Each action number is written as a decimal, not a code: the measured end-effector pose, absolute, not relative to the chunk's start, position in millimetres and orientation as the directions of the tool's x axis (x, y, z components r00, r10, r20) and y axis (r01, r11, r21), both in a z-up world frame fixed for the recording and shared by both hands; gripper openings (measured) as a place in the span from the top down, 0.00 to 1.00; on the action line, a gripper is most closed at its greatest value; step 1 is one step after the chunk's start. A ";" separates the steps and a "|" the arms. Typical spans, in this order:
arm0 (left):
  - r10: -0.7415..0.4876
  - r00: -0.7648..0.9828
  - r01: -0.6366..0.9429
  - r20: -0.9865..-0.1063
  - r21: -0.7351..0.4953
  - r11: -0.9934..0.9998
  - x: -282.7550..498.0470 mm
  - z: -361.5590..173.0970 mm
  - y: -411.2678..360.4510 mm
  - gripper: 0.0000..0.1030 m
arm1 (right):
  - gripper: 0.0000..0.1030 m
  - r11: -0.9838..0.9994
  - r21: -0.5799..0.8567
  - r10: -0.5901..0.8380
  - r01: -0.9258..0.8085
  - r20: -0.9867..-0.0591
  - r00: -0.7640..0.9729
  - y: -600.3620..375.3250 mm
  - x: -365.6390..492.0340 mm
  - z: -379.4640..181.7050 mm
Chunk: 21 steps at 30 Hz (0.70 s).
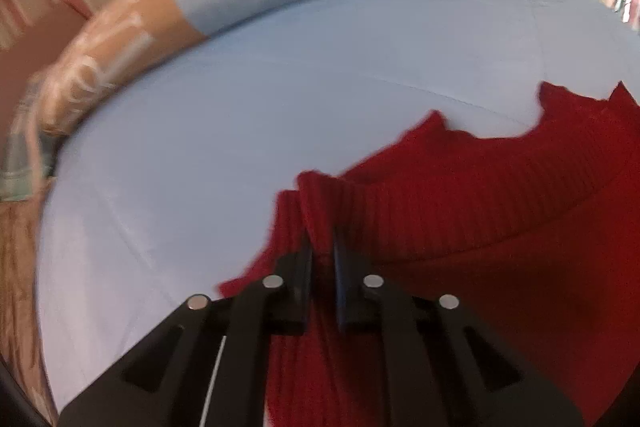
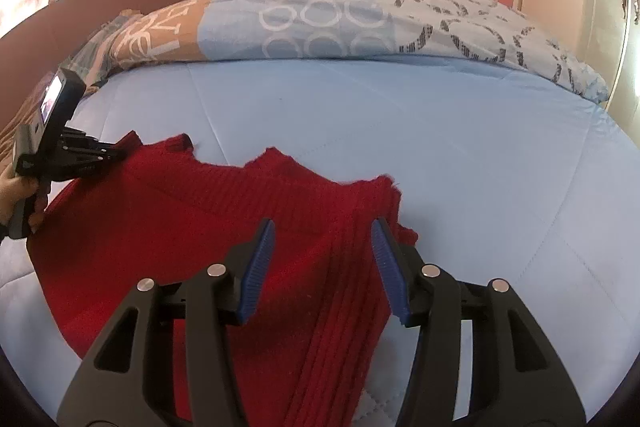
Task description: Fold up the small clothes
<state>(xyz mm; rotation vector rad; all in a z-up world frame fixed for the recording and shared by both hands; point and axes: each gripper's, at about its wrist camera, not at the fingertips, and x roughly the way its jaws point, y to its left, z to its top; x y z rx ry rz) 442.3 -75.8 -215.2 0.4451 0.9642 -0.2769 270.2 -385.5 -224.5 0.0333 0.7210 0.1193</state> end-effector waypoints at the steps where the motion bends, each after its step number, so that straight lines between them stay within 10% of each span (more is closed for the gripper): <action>1: -0.029 0.558 0.411 -0.829 0.247 0.878 439.4 -216.4 -73.7 0.91 | 0.50 0.993 0.075 0.121 -0.095 -0.647 0.753 -385.0 269.3 -222.9; 9: 0.025 0.595 0.316 -0.804 0.262 0.912 444.1 -234.8 -48.6 0.75 | 0.52 0.993 0.107 0.110 -0.051 -0.669 0.735 -384.4 278.3 -236.2; 13: -0.022 0.651 0.330 -0.758 0.257 0.908 426.9 -208.2 -43.8 0.27 | 0.51 0.993 0.095 0.119 -0.075 -0.633 0.765 -375.0 261.6 -222.7; 21: -0.123 0.695 0.342 -0.709 0.175 0.923 345.2 -168.6 -38.4 0.17 | 0.21 0.992 0.123 0.104 -0.035 -0.612 0.784 -359.0 210.1 -216.6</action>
